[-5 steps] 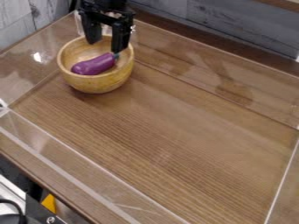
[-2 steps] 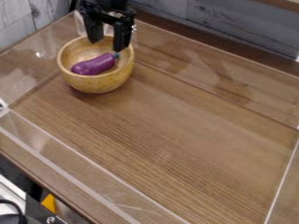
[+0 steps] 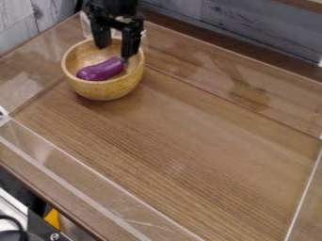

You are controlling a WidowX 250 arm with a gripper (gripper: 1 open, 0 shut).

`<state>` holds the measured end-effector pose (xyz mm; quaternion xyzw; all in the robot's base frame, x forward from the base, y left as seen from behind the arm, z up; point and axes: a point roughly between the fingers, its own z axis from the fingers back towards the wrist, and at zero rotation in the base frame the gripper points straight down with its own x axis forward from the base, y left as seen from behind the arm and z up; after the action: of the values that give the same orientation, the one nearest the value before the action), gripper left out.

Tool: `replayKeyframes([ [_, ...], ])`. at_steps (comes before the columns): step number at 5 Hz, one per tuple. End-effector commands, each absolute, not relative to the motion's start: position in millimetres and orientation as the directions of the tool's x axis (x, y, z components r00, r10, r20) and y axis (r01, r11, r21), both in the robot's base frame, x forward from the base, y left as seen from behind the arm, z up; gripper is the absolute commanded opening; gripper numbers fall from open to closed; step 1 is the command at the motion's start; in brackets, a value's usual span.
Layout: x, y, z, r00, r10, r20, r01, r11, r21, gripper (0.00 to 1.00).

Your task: Remove the purple eggplant from inside the brown bowl and put it on the table

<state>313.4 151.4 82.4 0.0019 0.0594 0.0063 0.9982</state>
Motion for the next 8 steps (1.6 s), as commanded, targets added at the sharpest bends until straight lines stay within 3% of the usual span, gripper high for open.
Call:
replayKeyframes([
  [1,319,166,93.9,0.998,0.012,-0.06,-0.009,0.999,0.049,1.0],
  [6,319,185,68.8,0.997,0.013,-0.08,-0.007,0.997,0.077,1.0],
  [7,320,186,65.4,0.997,0.018,-0.081,-0.011,0.997,0.078,0.0],
  [8,320,185,65.2,0.997,0.02,-0.08,-0.013,0.997,0.078,0.0],
])
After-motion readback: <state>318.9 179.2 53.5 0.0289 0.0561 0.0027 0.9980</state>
